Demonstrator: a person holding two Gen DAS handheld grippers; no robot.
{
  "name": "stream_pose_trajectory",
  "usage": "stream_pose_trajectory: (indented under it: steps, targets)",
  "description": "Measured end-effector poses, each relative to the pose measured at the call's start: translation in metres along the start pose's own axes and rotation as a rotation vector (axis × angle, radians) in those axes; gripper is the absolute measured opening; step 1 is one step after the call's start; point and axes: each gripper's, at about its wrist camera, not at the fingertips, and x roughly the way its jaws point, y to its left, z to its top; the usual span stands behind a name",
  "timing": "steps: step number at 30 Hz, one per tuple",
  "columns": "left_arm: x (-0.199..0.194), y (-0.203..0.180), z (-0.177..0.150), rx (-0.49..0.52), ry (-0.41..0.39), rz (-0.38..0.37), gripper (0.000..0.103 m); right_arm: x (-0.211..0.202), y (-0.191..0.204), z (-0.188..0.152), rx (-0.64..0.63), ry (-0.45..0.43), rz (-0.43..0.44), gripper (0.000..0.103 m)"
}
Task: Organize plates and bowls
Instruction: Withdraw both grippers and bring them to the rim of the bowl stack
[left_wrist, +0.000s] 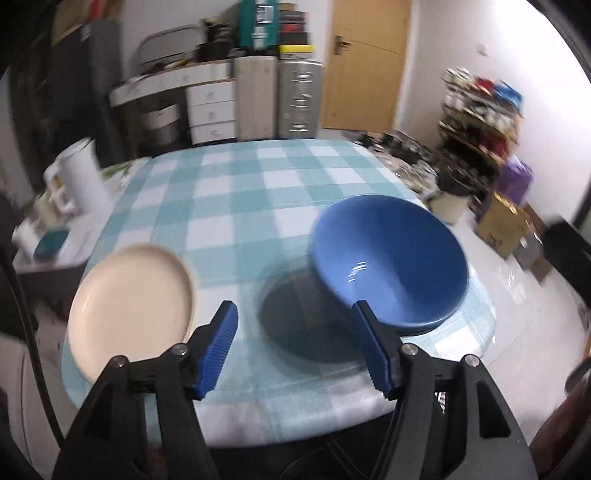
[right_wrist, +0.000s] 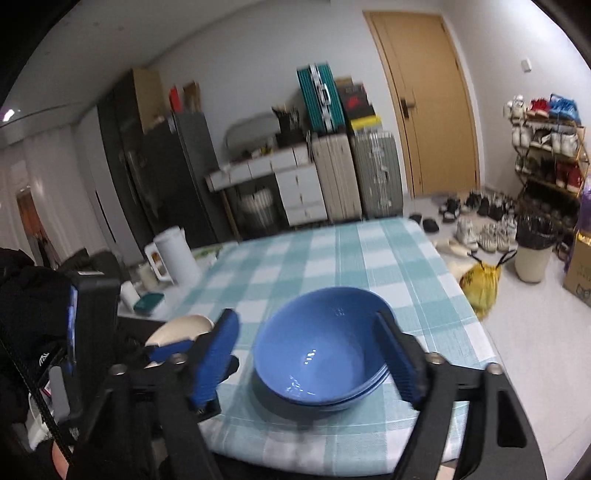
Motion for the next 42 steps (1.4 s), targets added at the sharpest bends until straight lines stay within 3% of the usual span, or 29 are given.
stream_pose_trajectory:
  steps: [6,8,12,14,18,20,30,42]
  targets:
    - [-0.02,0.019,-0.019,-0.071,-0.08,0.041,0.067,-0.001,-0.001,-0.036,0.07,0.037,-0.004,0.092]
    - [-0.024,0.02,-0.023,-0.076,-0.104,0.057,0.093,0.0,-0.004,-0.044,0.103,0.048,-0.014,0.092]
    - [-0.038,0.014,-0.031,-0.049,-0.193,0.086,0.095,-0.002,-0.004,-0.054,0.124,0.041,-0.035,0.092]
    - [-0.039,0.009,-0.033,-0.032,-0.214,0.106,0.102,-0.001,-0.004,-0.057,0.13,0.034,-0.046,0.095]
    - [-0.041,0.003,-0.039,-0.02,-0.243,0.14,0.103,-0.003,-0.003,-0.062,0.147,0.02,-0.05,0.098]
    - [-0.037,0.0,-0.041,-0.011,-0.23,0.164,0.103,-0.004,-0.002,-0.064,0.137,0.017,-0.053,0.099]
    - [-0.017,0.005,-0.043,-0.031,-0.153,0.116,0.103,0.002,-0.005,-0.073,0.114,0.037,-0.063,0.101]
    - [0.024,0.012,-0.025,-0.058,-0.021,0.043,0.103,0.029,-0.042,-0.055,0.139,0.075,-0.094,0.101]
